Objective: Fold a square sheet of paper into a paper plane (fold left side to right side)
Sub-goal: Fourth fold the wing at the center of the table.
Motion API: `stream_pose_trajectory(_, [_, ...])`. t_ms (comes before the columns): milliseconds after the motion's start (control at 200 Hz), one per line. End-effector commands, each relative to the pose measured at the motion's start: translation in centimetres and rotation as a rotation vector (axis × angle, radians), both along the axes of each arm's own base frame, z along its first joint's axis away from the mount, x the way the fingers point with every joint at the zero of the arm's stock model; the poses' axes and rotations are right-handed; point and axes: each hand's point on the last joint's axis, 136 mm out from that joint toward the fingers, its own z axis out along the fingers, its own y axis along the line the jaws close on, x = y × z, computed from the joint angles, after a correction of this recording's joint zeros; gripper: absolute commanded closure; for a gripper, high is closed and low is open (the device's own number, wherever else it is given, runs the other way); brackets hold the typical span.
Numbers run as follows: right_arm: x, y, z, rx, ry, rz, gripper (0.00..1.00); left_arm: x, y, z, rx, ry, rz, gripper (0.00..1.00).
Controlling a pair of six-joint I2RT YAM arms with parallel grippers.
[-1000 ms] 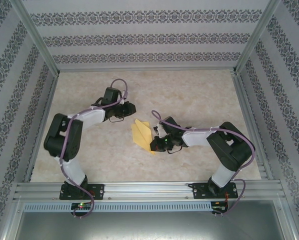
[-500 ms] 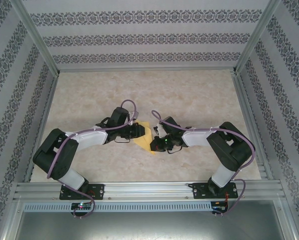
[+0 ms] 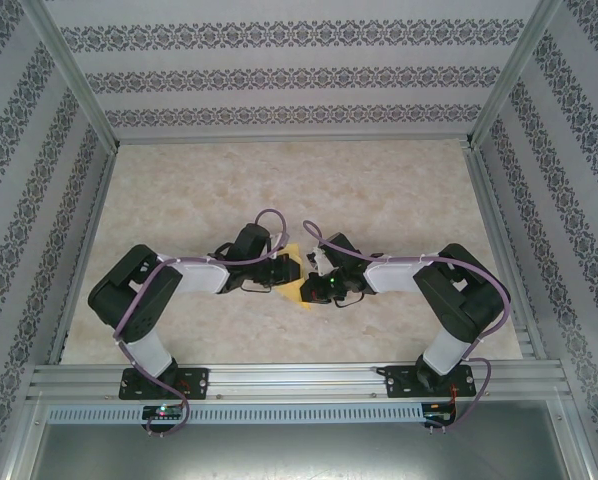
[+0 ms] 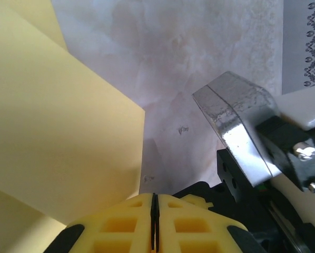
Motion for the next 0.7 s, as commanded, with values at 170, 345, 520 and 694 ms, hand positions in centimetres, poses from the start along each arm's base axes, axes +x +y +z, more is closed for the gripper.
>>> stream_pose_trajectory(170, [-3.8, -4.2, -4.5, -0.213, 0.172, -0.015, 1.0, -0.5, -1.6, -0.7, -0.062, 0.018, -0.029, 0.9])
stream_pose_trajectory(345, [-3.9, -4.3, -4.5, -0.221, 0.175, -0.011, 1.0, -0.8, -1.3, -1.9, -0.038, 0.032, -0.018, 0.91])
stream_pose_trajectory(520, [-4.0, -4.6, -4.4, -0.237, 0.177, -0.005, 1.0, -0.8, -0.7, -3.7, 0.003, 0.063, 0.015, 0.93])
stream_pose_trajectory(694, [-4.0, -4.7, -4.3, -0.244, 0.178, -0.003, 1.0, -0.7, -0.1, -4.6, 0.024, 0.079, 0.047, 0.93])
